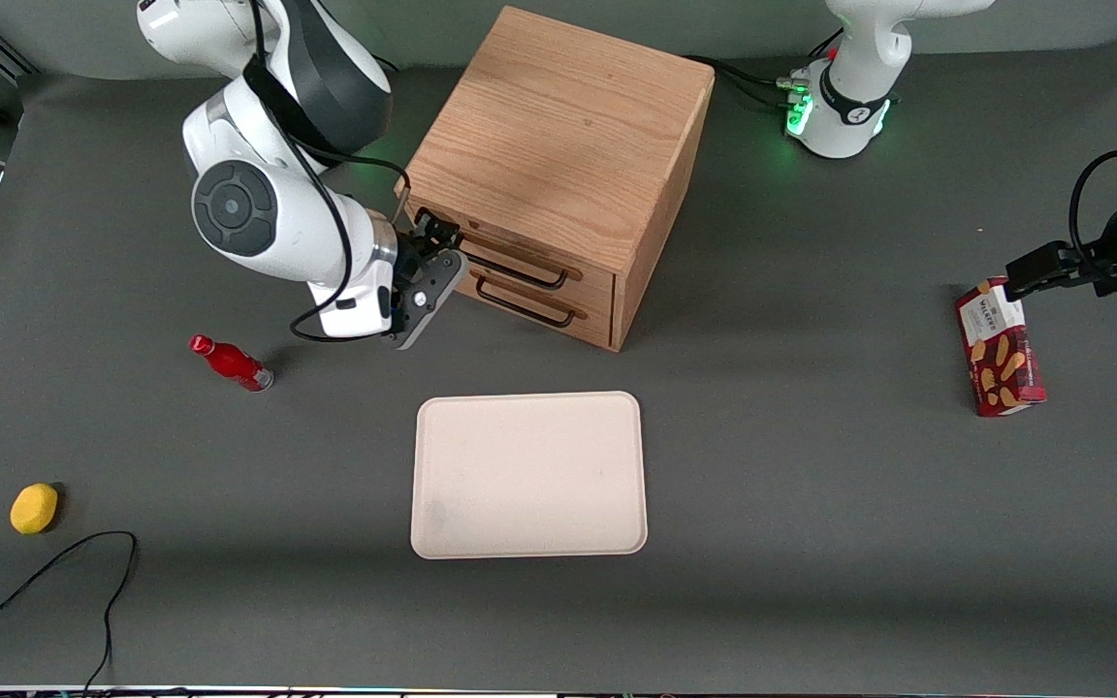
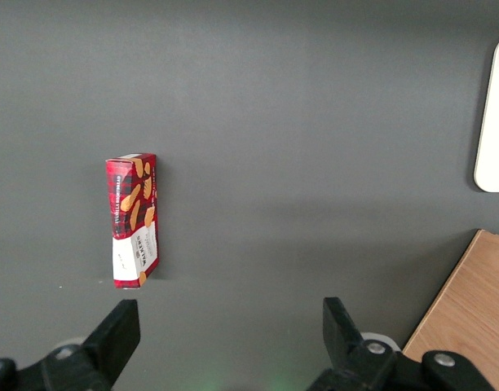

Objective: Open upper drawer
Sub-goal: 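Move the right gripper toward the upper drawer's black handle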

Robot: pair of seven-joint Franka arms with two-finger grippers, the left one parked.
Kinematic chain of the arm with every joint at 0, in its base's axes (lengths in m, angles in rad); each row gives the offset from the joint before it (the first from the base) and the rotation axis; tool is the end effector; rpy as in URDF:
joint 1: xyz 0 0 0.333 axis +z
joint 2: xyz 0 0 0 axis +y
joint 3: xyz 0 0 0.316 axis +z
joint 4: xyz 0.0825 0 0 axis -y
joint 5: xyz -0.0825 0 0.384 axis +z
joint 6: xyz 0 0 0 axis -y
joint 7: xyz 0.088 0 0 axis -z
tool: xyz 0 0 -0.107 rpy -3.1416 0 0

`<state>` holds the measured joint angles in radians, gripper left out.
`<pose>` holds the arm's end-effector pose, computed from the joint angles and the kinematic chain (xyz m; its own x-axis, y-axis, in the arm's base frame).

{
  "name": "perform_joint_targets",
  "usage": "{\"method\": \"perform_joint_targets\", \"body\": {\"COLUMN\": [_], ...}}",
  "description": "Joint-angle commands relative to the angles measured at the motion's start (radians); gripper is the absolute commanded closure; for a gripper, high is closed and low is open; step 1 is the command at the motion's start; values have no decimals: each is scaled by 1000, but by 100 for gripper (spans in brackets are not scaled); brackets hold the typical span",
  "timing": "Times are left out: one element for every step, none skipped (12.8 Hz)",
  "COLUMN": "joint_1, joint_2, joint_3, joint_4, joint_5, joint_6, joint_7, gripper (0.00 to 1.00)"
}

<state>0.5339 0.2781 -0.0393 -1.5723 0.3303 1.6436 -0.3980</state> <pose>0.5322 0.3267 0.4697 0.6593 0.7481 -0.0755 0.6820 -0.6373 -0.3588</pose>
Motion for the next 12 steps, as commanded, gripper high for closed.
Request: {"method": "perform_joint_targets", "body": {"joint_1": [3,3,4,20,29,29,29,31,37,49,50,52], "joint_2": [82,111,121,124,133,134,142,147,148,150,150,159], "joint_3": [15,27,30,32,32,32,32,32,32,32,32,32], "joint_4": [81,107,110,112,110,109,109,109,103,100,97,97], "joint_5": [35,35,35,32,30,30,30,30,32,30,30,30], "joint_6": [-25,-27,-27,-27,-27,-27,-27,-27,-27,-27,-27,-27], "joint_7": [-36,-38,-30,-27,-30,-30,-33,-35,-39,-42,-42,-42], "gripper": [0,0,0,0,0,0,0,0,0,0,0,0]}}
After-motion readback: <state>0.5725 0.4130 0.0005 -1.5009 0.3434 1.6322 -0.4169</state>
